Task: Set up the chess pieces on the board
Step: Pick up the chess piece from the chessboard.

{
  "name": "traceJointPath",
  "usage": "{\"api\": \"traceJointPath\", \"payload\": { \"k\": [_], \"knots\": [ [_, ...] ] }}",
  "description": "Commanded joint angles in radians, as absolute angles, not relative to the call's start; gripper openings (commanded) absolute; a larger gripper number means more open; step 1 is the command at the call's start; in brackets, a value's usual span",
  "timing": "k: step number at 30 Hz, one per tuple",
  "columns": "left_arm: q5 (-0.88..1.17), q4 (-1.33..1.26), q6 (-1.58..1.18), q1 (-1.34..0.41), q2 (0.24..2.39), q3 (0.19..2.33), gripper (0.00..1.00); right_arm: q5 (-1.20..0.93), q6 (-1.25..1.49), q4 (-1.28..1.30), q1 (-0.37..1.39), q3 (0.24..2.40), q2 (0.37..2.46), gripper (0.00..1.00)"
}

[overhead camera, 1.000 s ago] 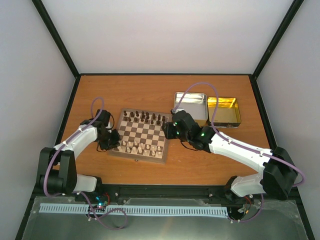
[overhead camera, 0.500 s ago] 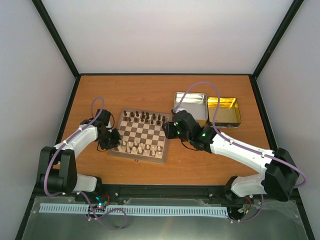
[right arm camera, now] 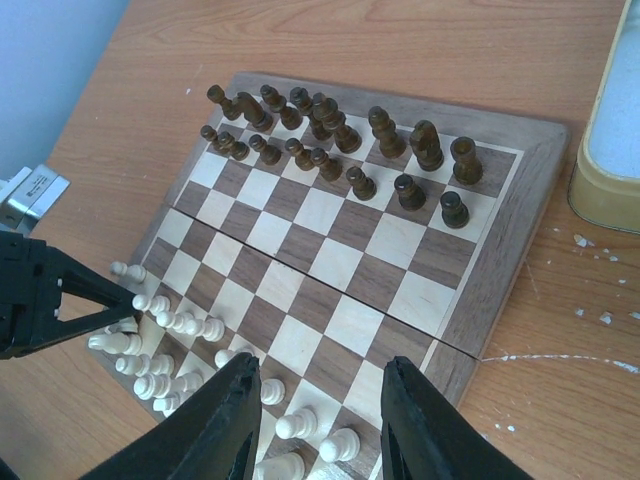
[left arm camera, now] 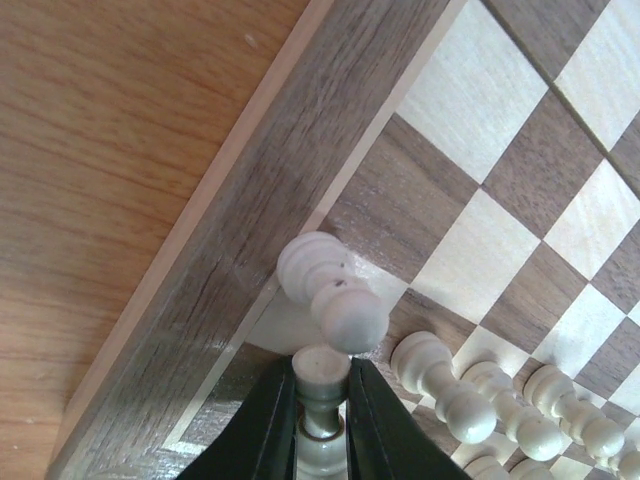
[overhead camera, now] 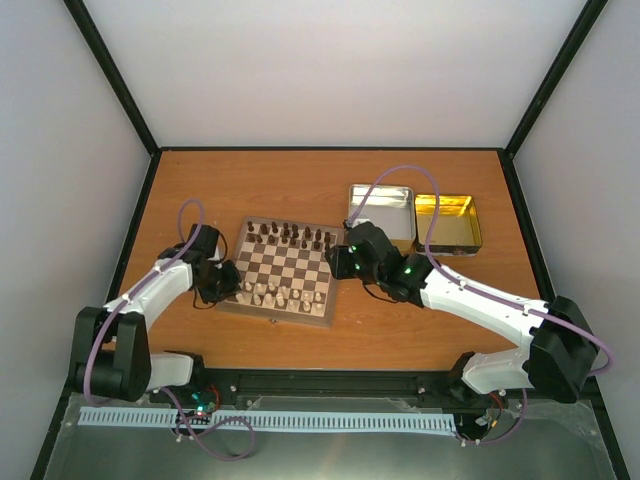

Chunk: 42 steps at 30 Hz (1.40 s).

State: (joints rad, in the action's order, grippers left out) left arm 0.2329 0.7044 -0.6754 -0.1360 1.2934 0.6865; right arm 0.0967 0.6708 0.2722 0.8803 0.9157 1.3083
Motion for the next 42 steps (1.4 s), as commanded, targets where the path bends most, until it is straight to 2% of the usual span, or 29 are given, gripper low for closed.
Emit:
{"api": "traceJointPath", "payload": {
  "k": [1, 17, 24, 29, 36, 42],
  "knots": [
    [0.232, 0.738, -0.717, -0.143, 1.274, 0.666, 0.01, 0.108, 0.664, 0.244, 0.876, 0.901, 1.284, 0.34],
    [0.263, 0.699, -0.804, -0.143, 1.204, 0.650, 0.01, 0.003, 0.539, 0.207, 0.951, 0.959, 1.355, 0.35],
    [0.156, 0.699, -0.860, -0.141, 1.139, 0.665, 0.01, 0.005, 0.480, 0.199, 1.049, 1.025, 1.424, 0.35],
    [0.195, 0.674, -0.889, -0.142, 1.122, 0.664, 0.01, 0.010, 0.498, 0.193, 1.056, 1.029, 1.434, 0.35],
    [0.081, 0.734, -0.907, -0.141, 1.016, 0.700, 0.01, 0.019, 0.502, 0.200, 1.058, 1.032, 1.427, 0.35],
    [0.212, 0.660, -0.766, -0.141, 0.942, 0.733, 0.01, 0.000, 0.503, 0.156, 1.058, 1.050, 1.423, 0.36]
  ]
}}
